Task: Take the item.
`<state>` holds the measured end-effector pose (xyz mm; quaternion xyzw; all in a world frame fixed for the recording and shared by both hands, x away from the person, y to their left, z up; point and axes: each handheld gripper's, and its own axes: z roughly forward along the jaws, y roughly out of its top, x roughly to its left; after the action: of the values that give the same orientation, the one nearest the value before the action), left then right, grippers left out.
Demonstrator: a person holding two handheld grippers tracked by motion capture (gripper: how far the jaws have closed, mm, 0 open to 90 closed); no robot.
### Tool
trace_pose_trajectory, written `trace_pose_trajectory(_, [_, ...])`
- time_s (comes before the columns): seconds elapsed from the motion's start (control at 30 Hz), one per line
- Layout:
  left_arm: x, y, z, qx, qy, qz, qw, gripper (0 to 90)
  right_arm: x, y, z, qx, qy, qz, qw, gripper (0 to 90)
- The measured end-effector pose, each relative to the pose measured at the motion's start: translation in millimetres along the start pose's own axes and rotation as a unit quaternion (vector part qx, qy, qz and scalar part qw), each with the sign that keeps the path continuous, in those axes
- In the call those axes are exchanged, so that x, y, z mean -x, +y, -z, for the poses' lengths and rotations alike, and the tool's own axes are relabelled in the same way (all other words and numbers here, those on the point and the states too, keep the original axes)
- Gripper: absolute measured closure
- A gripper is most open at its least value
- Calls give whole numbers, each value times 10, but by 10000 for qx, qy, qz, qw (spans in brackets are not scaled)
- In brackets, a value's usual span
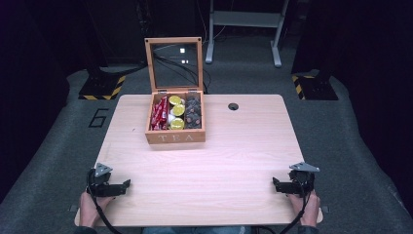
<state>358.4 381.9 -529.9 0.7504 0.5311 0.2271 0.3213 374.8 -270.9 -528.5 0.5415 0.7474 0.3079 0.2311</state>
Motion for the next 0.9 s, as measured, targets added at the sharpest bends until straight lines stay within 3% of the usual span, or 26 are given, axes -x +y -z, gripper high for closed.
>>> trace_pose_trajectory(0.1, [-4,19,8,-63,-100,18,9999,66,2,-1,0,-6,8,15,10000,0])
trace_pose_trajectory(0.37, [70,161,0,113,-236,36,9997,61,5,-1,-3,4,21,-19,10000,0])
trace_pose_trajectory(0.9, [152,493,-4,271,-514,-175,9982,69,7,-5,-3,16,27,-29,10000,0])
